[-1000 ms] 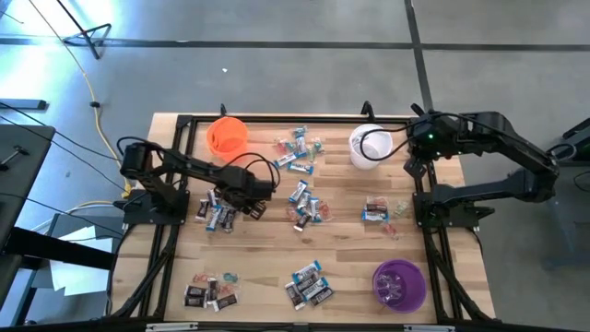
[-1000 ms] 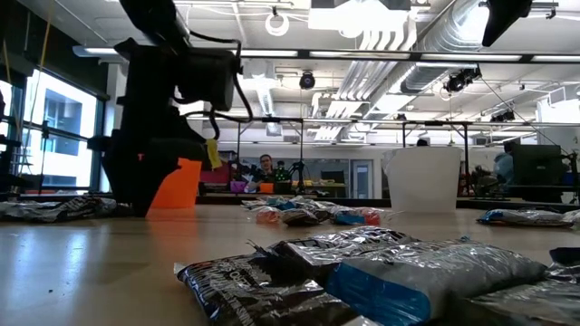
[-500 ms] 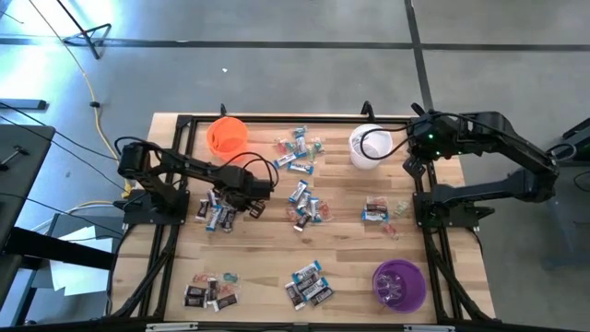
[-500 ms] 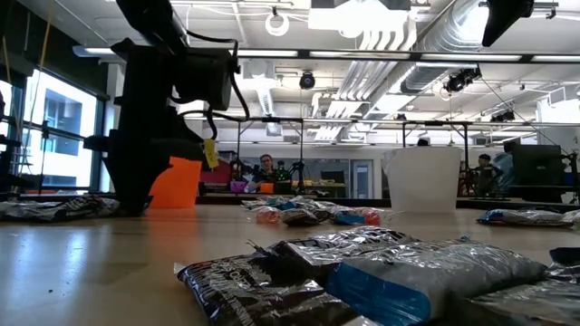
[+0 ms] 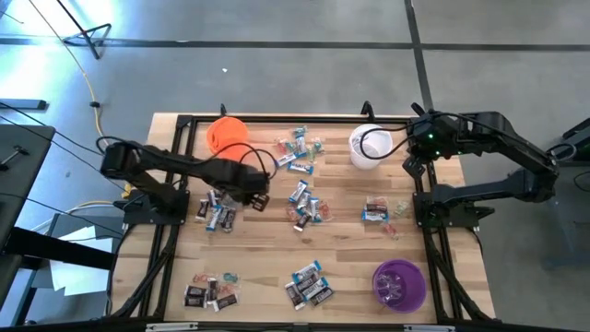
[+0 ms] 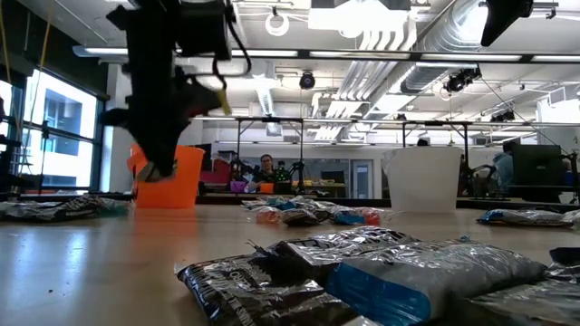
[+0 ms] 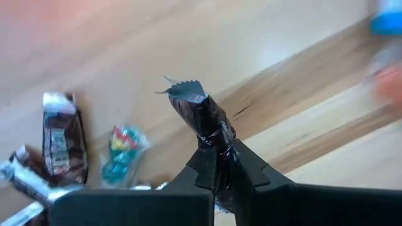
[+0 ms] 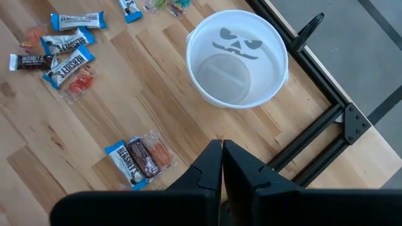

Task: Sort candy
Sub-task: Put the brown chocolate into the orange bucket

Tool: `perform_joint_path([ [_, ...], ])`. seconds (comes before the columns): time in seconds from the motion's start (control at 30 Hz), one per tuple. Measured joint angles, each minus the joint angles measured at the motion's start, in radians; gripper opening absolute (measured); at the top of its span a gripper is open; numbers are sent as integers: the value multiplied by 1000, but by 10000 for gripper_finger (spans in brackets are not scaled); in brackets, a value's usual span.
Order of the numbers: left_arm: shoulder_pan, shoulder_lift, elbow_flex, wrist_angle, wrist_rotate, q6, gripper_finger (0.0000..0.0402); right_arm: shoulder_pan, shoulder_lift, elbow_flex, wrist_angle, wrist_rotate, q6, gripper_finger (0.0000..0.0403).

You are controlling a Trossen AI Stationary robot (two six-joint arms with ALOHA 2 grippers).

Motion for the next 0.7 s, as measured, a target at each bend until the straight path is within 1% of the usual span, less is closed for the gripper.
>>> perform_joint_path([
  [0.1,8,-50,8,-6,-55,-11,1,0,0,0,0,0,0,9],
  [0.17,20,-88,20,-5,-120,-7,1,0,0,0,5,0,0,9],
  [0.23,43,-125,32,-17,-205,30,1,0,0,0,16,0,0,9],
  [0.33,100,-169,54,-49,-312,98,1,0,0,0,24,0,0,9],
  [0.5,237,-234,79,-82,-437,223,1,0,0,0,54,0,13,9],
  [0.6,334,-263,81,-81,-479,295,2,0,0,0,69,0,44,9],
  [0.7,433,-266,81,-81,-468,373,2,0,0,0,68,0,53,9],
])
